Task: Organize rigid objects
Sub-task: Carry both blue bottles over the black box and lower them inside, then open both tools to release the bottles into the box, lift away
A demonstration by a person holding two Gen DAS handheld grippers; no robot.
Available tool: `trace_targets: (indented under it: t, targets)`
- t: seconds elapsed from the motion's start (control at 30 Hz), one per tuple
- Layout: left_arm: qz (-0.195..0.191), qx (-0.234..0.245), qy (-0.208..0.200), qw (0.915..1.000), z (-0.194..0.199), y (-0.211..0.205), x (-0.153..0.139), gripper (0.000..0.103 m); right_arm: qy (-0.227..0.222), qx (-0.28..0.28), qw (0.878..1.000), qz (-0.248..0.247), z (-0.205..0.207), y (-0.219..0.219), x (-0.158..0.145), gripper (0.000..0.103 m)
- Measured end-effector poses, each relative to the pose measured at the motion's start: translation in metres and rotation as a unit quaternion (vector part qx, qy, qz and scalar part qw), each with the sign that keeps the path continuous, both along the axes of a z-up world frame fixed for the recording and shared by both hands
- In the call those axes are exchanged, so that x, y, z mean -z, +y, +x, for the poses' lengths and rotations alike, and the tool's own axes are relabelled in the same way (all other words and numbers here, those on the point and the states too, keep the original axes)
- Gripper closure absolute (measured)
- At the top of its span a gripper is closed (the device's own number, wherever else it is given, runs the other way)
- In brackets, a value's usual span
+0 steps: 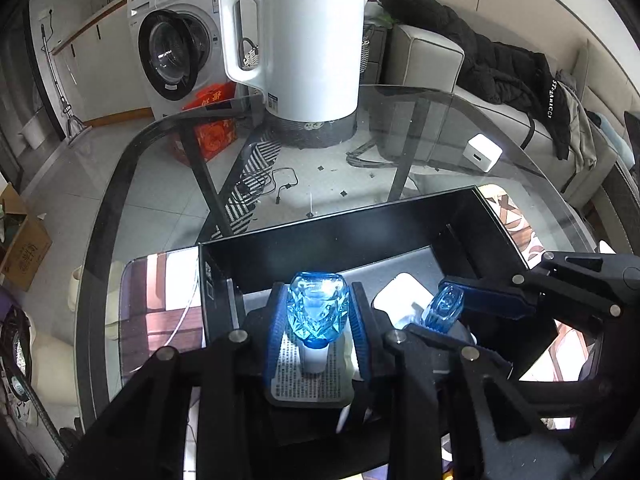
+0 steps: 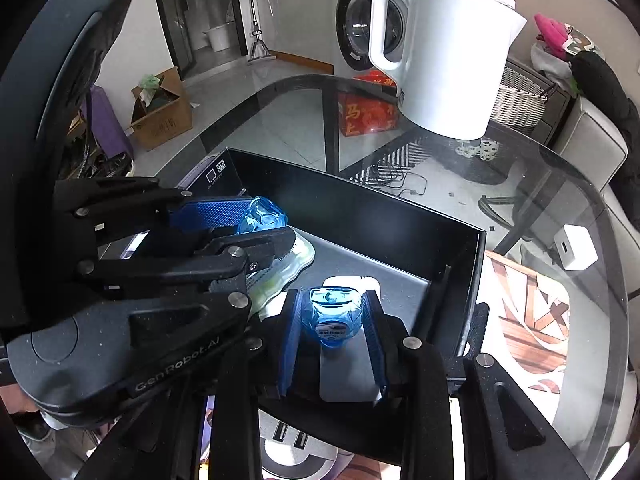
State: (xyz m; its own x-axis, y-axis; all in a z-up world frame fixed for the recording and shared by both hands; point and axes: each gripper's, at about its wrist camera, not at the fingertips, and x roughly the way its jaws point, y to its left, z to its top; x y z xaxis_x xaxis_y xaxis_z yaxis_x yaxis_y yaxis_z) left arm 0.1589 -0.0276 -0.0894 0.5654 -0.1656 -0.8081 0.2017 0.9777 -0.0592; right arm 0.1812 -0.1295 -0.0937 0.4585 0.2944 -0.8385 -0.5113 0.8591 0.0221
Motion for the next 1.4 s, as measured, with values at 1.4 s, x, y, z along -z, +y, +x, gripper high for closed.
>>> trace_targets:
  t: [1.4]
  targets:
    - [-0.075, -0.035, -0.185, 0.9792, -0.094, 0.037, -0.103, 0.039, -0.183, 0.042, 0.976, 0.107, -0.084, -0.054, -0.108, 0.063]
